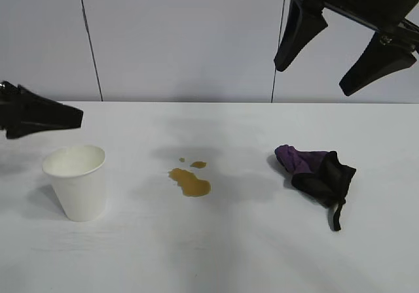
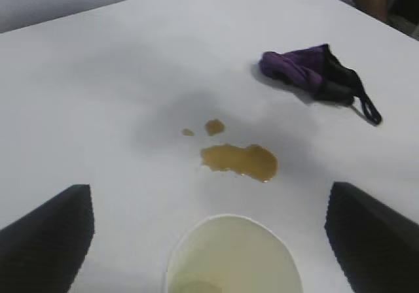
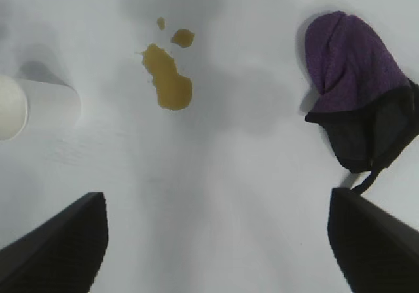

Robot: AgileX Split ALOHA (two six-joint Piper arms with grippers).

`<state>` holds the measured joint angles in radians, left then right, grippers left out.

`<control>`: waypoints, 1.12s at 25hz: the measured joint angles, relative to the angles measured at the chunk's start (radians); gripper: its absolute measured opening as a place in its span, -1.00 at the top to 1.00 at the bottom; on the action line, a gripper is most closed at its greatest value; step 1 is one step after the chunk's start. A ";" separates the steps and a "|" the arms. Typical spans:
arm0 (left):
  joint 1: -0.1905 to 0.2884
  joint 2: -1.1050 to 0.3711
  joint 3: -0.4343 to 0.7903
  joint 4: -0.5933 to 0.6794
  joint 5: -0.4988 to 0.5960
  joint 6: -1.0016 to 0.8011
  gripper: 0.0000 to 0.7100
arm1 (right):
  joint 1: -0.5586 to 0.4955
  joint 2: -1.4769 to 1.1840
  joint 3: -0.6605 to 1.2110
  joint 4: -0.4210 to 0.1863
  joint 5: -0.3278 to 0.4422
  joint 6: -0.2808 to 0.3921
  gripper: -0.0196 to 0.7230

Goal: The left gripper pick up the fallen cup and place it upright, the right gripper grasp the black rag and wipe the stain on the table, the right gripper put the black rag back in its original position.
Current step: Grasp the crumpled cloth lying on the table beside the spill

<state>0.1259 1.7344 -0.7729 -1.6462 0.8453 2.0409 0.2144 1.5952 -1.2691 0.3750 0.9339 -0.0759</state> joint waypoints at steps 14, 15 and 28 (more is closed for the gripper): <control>-0.275 -0.073 -0.513 1.398 -0.041 -1.876 -0.95 | 0.000 0.000 0.000 -0.026 -0.027 0.000 -0.75; -0.278 -0.068 -0.522 1.428 -0.027 -1.906 -0.95 | 0.000 0.000 0.000 -0.026 -0.035 0.000 -0.75; -0.279 -0.062 -0.532 1.353 -0.008 -1.954 -0.95 | 0.000 0.004 0.000 -0.110 -0.094 0.018 -0.75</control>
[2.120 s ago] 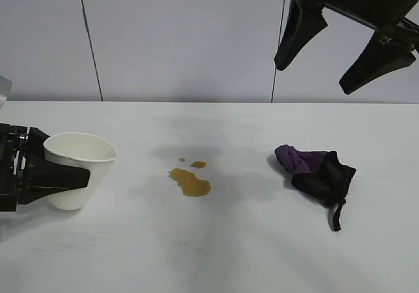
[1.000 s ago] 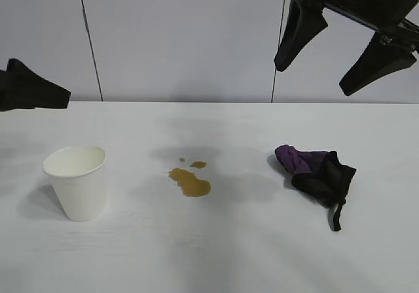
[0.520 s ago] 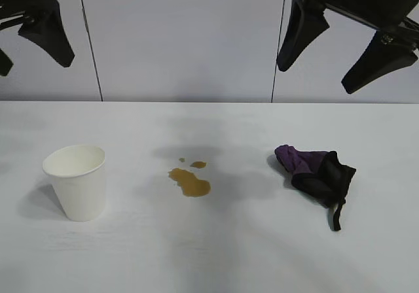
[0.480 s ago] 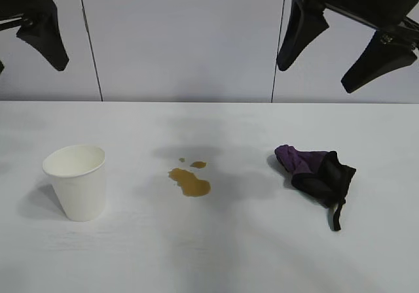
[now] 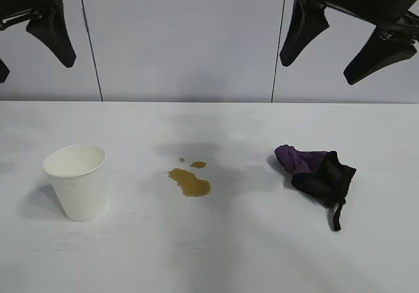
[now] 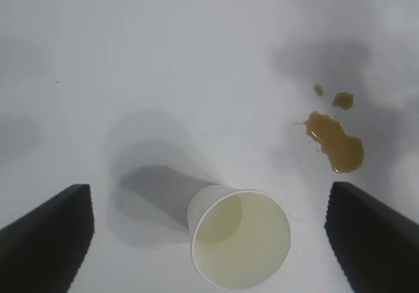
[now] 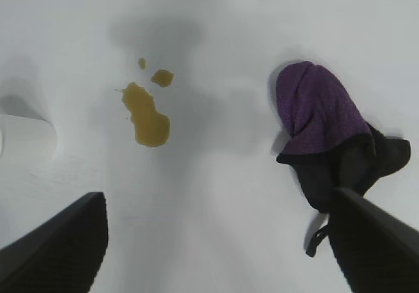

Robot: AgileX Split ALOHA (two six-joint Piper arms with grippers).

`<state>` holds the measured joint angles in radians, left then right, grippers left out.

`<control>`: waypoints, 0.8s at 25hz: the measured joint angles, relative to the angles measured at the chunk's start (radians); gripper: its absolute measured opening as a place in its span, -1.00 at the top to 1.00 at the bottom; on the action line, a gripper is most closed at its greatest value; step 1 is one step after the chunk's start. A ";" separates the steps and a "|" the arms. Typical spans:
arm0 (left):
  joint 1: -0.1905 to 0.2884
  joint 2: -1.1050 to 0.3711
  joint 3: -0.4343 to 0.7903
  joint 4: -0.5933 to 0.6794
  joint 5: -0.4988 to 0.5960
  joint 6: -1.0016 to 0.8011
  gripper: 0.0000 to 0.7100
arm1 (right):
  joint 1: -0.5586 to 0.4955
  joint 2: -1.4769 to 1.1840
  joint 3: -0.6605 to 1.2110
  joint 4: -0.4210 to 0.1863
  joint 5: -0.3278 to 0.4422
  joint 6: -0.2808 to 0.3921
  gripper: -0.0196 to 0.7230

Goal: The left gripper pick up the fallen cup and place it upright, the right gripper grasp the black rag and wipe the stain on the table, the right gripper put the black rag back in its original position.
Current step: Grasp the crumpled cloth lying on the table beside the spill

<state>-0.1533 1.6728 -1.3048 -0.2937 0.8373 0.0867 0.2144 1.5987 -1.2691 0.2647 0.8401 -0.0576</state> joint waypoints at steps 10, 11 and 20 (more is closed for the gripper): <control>0.000 0.000 0.000 -0.001 0.000 -0.002 -0.95 | 0.000 0.190 0.000 -0.144 -0.057 0.067 -0.71; 0.000 0.000 0.000 -0.001 0.000 -0.002 -0.95 | 0.000 0.212 0.000 -0.158 -0.068 0.079 -0.68; 0.000 0.000 0.000 -0.002 0.000 -0.002 -0.95 | 0.000 0.346 0.000 -0.254 -0.135 0.144 -0.57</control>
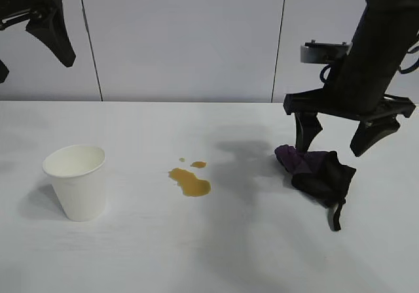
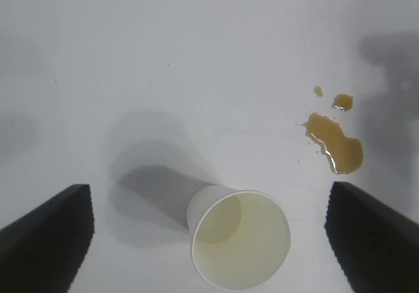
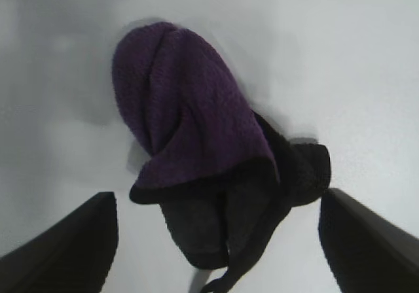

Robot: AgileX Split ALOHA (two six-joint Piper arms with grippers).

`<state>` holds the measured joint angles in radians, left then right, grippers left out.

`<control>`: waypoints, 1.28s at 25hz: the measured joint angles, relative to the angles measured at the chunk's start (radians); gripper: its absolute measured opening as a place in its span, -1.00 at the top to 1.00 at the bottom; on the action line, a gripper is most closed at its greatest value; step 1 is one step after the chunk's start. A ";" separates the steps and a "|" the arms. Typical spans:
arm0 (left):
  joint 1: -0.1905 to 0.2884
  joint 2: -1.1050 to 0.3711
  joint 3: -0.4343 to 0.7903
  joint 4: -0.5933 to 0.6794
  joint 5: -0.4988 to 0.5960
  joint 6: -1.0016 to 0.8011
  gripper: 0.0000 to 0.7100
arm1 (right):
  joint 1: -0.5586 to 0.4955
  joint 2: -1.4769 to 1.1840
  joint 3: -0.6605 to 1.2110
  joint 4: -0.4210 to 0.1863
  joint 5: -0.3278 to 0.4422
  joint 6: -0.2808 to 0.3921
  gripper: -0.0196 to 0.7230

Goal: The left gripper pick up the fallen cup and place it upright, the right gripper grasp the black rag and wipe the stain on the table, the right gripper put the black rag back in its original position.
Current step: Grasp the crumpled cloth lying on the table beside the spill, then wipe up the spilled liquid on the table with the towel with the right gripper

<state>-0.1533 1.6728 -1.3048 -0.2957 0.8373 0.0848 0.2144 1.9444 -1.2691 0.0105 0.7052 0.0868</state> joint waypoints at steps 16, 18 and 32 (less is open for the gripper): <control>0.000 0.000 0.000 0.000 0.000 -0.001 -0.95 | 0.000 0.087 -0.008 -0.041 -0.040 0.092 0.87; 0.000 0.000 0.000 0.000 0.000 -0.001 -0.95 | 0.002 0.083 -0.014 -0.022 -0.034 0.091 0.87; 0.000 0.000 0.000 0.000 0.000 -0.001 -0.95 | 0.233 -0.017 -0.184 0.140 0.063 -0.022 0.87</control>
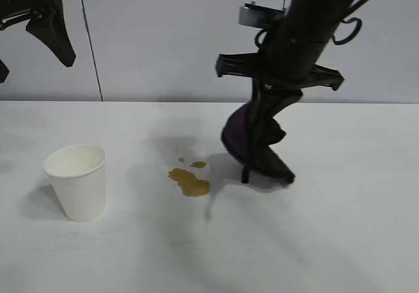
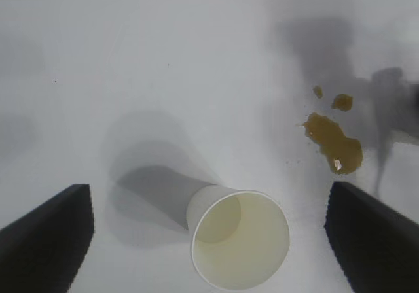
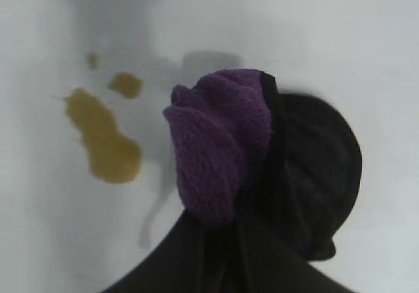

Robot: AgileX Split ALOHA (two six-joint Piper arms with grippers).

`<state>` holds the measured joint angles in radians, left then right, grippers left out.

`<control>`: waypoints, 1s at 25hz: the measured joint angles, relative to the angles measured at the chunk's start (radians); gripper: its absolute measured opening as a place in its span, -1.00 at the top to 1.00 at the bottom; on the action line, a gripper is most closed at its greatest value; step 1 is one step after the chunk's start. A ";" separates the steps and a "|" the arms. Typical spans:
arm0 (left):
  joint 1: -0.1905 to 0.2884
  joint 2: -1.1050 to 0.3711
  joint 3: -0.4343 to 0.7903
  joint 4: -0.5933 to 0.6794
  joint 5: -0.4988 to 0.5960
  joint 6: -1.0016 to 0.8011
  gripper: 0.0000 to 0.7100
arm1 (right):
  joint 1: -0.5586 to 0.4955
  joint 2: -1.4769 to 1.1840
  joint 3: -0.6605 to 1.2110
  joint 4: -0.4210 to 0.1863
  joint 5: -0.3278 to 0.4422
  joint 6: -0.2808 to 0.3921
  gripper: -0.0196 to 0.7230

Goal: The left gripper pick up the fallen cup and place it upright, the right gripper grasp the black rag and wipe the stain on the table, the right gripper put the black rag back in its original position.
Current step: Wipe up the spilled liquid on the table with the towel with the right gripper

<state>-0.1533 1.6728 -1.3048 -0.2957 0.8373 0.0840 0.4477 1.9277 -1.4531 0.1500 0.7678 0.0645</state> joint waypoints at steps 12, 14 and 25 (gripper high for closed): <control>0.000 0.000 0.000 0.000 0.000 0.000 -0.95 | 0.126 0.147 -0.004 0.025 -0.133 -0.007 0.87; 0.000 0.000 0.000 0.000 0.000 0.000 -0.95 | 0.126 0.191 -0.004 0.025 -0.154 -0.011 0.87; 0.000 0.000 0.000 0.000 0.000 0.000 -0.95 | 0.123 0.302 -0.074 -0.114 -0.251 0.109 0.87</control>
<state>-0.1533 1.6728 -1.3048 -0.2957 0.8373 0.0840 0.5711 2.2295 -1.5271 0.0360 0.5164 0.1735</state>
